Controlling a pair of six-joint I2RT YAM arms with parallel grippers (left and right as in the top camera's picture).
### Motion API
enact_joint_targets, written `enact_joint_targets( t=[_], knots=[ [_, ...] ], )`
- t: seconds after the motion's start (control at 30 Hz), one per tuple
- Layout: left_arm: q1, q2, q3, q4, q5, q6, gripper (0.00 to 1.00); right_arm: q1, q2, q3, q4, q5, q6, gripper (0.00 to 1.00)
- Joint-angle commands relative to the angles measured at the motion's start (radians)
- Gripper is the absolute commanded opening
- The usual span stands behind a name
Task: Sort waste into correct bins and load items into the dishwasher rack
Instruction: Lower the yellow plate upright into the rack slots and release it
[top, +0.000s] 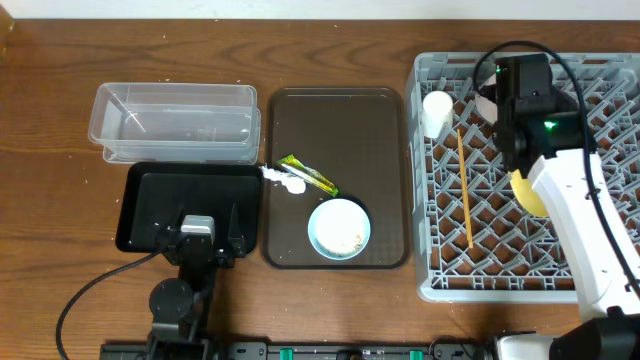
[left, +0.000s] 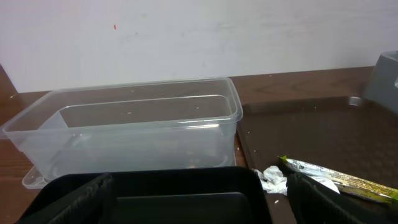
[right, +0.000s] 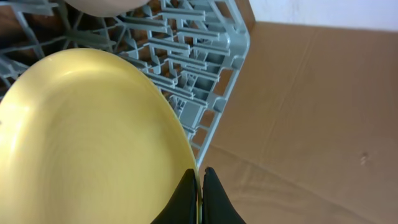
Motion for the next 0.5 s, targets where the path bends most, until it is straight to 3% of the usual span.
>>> enact_joint_targets(
  t=[0.0, 0.2, 0.47],
  knots=[
    [-0.004, -0.002, -0.020, -0.036, -0.027, 0.006, 0.90, -0.019, 0.003, -0.013, -0.010, -0.022, 0.127, 0.01],
    [-0.004, -0.002, -0.020, -0.036, -0.027, 0.006, 0.90, -0.047, 0.003, -0.013, -0.018, -0.026, 0.269, 0.01],
    [-0.004, -0.002, -0.020, -0.036, -0.027, 0.006, 0.90, -0.068, 0.011, -0.013, 0.013, -0.159, 0.274, 0.01]
  ],
)
